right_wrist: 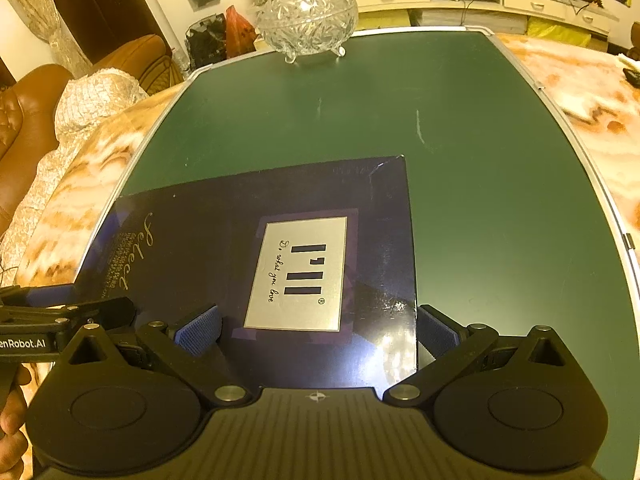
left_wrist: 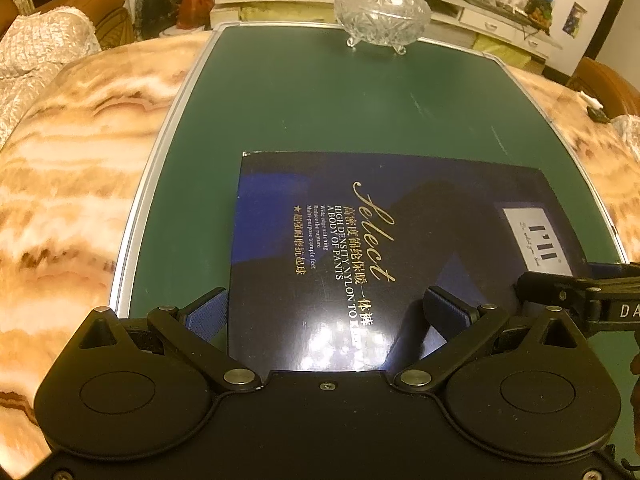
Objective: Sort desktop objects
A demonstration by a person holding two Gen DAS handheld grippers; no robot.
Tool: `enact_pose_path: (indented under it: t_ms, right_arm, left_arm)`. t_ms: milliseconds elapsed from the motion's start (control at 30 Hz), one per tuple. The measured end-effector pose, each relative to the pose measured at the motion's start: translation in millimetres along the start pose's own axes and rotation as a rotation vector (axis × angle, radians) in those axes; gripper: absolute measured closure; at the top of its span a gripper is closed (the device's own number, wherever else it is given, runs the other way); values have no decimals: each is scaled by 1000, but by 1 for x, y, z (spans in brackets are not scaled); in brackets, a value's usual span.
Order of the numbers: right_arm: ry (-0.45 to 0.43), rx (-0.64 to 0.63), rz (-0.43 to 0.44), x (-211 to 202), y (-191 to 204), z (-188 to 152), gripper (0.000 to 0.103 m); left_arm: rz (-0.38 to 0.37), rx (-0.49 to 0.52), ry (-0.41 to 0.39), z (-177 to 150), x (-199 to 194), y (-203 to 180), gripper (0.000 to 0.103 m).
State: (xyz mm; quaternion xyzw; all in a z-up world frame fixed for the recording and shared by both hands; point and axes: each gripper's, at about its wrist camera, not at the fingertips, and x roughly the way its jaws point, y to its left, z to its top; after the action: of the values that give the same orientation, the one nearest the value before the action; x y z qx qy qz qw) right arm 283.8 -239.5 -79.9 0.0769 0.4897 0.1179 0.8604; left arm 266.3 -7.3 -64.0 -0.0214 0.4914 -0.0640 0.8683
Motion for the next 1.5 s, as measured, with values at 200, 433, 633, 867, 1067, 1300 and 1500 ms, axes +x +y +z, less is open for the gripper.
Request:
enact_pose_path:
  t_ms: [200,433,633,867,1067,1300,1500]
  right_arm:
    - [2,-11,0,1,1,-2,0]
    - [-4,-14,-3,1,1,-3,0]
    - [-4,-13,-6,1,2,-4,0]
    - [-2,-13,-8,1,2,-3,0]
    - [-3,-18,-10,0,3,-4,0]
    - [-12,-17,-10,-4,3,-3,0]
    - [-13,-26,-20,-6,5,-3,0]
  left_arm:
    - [1,2,1,-3,3,1,0]
    - [4,6,-1,-5,2,0,0]
    - [5,6,-4,-5,3,0,0]
    - [7,5,-4,-4,2,-1,0]
    - [7,4,-6,-5,2,-1,0]
    - [5,4,-13,-4,-1,-1,0]
    - [2,4,-13,-5,-2,-1,0]
